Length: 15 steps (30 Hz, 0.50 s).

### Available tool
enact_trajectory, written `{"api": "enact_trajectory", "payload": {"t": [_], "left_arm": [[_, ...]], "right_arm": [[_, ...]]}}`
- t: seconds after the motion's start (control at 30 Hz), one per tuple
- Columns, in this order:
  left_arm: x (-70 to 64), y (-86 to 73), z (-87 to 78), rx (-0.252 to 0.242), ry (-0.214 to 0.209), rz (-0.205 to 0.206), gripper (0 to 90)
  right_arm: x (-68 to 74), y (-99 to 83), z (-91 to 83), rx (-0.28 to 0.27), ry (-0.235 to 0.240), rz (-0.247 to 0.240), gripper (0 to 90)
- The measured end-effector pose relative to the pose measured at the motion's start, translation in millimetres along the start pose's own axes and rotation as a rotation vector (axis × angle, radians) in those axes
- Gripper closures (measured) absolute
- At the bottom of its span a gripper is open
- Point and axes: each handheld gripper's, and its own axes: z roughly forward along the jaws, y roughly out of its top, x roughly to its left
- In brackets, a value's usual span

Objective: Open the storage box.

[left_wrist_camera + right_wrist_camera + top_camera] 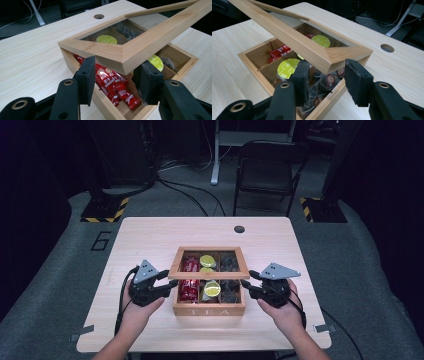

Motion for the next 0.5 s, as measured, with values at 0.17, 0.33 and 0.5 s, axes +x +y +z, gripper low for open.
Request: {"api": "enact_trajectory", "payload": {"t": [0.17, 0.33, 0.5], "left_arm": [[3.9, 7.9, -0.9, -0.007, -0.007, -0.02, 52.8], [9.2, 15.2, -1.4, -0.018, -0.021, -0.047, 53.7], [12.7, 22.6, -1.8, -0.008, -0.029, -0.052, 53.8]], "right_arm": [[-3.4, 3.8, 8.2, 0.001, -0.028, -0.005, 54.4], [-7.9, 6.5, 18.3, -0.002, -0.068, -0.024, 54.3], [-12.0, 12.4, 23.5, -0.015, -0.083, -0.002, 54.3]]}}
